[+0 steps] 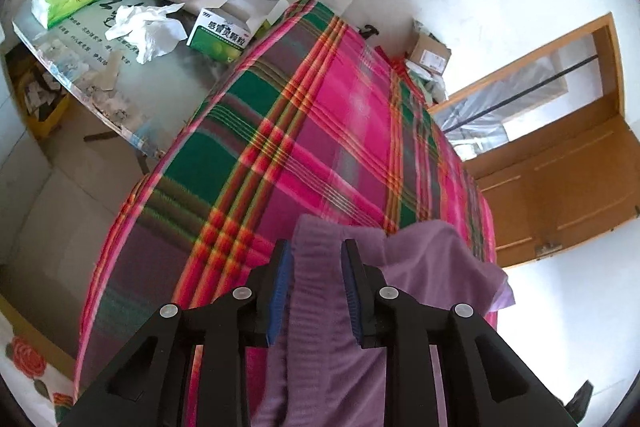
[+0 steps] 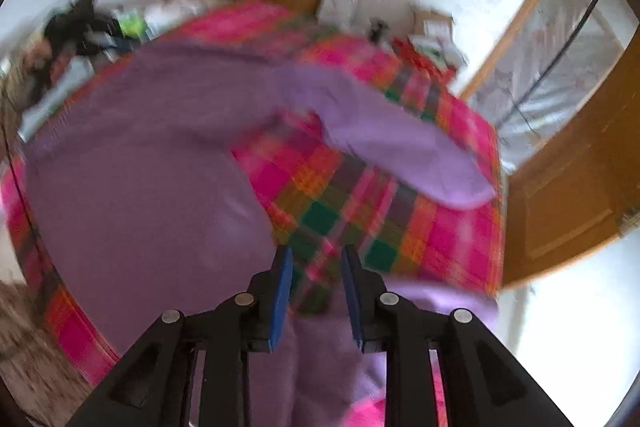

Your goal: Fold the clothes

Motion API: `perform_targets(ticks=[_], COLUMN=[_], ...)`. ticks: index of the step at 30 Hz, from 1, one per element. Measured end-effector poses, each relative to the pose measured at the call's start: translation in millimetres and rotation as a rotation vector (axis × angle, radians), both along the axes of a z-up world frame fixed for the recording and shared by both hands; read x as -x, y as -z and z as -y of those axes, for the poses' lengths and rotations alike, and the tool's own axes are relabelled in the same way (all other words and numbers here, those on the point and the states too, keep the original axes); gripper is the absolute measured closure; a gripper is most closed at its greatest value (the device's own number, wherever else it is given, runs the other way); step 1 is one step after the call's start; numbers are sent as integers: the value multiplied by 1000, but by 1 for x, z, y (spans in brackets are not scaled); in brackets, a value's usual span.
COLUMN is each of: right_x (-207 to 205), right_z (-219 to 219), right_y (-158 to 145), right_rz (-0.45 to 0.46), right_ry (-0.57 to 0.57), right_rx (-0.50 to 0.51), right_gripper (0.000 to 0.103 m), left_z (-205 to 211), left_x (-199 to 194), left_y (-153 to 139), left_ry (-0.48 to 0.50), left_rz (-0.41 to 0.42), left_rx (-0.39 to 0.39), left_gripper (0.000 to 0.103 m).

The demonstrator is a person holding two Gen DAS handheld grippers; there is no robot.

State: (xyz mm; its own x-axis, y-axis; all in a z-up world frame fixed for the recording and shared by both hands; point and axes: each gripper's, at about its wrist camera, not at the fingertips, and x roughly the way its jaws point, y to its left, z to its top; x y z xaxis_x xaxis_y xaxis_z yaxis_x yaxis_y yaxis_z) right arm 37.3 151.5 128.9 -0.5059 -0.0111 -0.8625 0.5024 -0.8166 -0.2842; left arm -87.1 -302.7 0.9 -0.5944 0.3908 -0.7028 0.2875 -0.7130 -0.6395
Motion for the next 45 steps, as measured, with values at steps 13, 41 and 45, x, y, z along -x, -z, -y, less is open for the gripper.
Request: perform_targets(ticks=[13, 41, 45], right_x=[104, 253, 252], right_z=[50, 153, 154], right_y=[-6, 58, 63], right_rz=[-136, 82, 85], right_ry=[-82, -172, -164], right_rx=[106, 178, 198], right_gripper=[67, 64, 64], left_z=[5, -74, -81], left_x=[14, 4, 5], left_y=[18, 12, 14], left_ry=[-14, 249, 265], left_rz=[38, 42, 69], left_rx=[-72, -224, -204], left_gripper=[76, 73, 69])
